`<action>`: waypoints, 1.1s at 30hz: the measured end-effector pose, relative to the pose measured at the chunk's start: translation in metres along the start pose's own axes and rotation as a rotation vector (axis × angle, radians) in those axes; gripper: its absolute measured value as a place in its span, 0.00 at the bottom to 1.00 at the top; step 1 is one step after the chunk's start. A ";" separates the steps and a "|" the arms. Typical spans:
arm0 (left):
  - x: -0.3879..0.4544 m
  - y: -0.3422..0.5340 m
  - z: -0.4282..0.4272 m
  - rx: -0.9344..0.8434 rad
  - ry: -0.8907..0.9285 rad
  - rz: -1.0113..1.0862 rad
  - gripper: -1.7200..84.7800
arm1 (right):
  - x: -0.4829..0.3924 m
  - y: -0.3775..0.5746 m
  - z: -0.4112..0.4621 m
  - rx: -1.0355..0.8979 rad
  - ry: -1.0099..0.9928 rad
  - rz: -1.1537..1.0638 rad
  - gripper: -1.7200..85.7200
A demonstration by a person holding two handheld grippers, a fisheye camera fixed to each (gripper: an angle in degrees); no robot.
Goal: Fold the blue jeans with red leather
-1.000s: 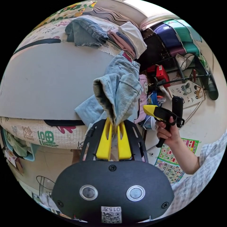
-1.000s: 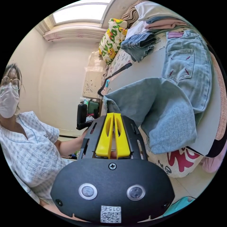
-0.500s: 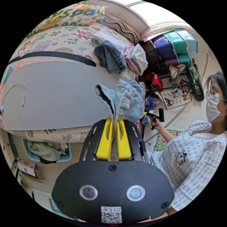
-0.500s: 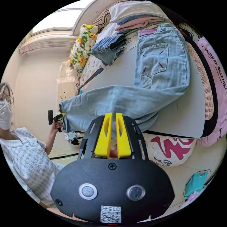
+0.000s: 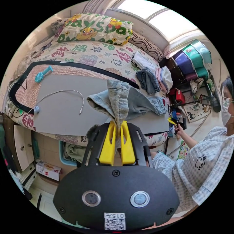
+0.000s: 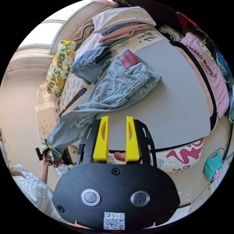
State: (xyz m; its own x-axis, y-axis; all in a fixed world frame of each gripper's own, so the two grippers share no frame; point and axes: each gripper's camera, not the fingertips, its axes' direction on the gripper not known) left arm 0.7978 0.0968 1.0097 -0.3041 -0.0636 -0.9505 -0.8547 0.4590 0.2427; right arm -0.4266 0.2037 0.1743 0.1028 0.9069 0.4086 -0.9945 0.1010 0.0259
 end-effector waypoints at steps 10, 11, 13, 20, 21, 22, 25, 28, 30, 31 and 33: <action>-0.005 -0.005 0.073 -0.016 -0.055 -0.087 0.04 | 0.002 -0.138 0.023 -0.124 0.242 0.023 0.17; -0.002 -0.006 0.076 -0.018 -0.064 -0.089 0.04 | 0.000 -0.143 0.029 -0.161 0.253 -0.001 0.15; 0.011 -0.009 0.086 -0.008 -0.099 -0.092 0.04 | -0.002 -0.144 0.026 -0.184 0.266 -0.017 0.10; 0.052 0.025 0.080 0.147 -0.284 -0.066 0.04 | 0.052 -0.086 -0.107 -0.132 -0.041 0.037 0.06; 0.055 0.036 0.085 0.156 -0.295 -0.073 0.04 | 0.060 -0.073 -0.134 -0.130 -0.027 0.050 0.06; 0.055 0.045 0.095 0.144 -0.302 -0.094 0.05 | 0.065 -0.067 -0.147 -0.127 -0.028 0.069 0.06; 0.038 0.066 0.138 0.028 -0.322 -0.225 0.07 | 0.094 -0.041 -0.209 -0.065 -0.090 0.202 0.06; 0.023 0.090 0.177 0.021 -0.290 -0.380 0.07 | 0.112 -0.028 -0.244 -0.021 -0.157 0.289 0.06; 0.030 0.097 0.210 0.006 -0.212 -0.426 0.09 | 0.109 -0.033 -0.247 -0.055 -0.107 0.260 0.06; 0.037 0.100 0.239 -0.018 -0.164 -0.479 0.10 | 0.107 -0.035 -0.246 -0.061 -0.094 0.252 0.06; 0.052 0.105 0.287 -0.029 -0.011 -0.556 0.13 | 0.108 -0.041 -0.243 -0.054 -0.091 0.237 0.06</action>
State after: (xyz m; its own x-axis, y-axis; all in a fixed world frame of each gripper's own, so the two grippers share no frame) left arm 0.8133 0.3962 0.9304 0.1999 -0.2802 -0.9389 -0.8965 0.3344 -0.2907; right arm -0.3699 0.3969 -0.0045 -0.1378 0.8675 0.4780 -0.9879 -0.0861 -0.1286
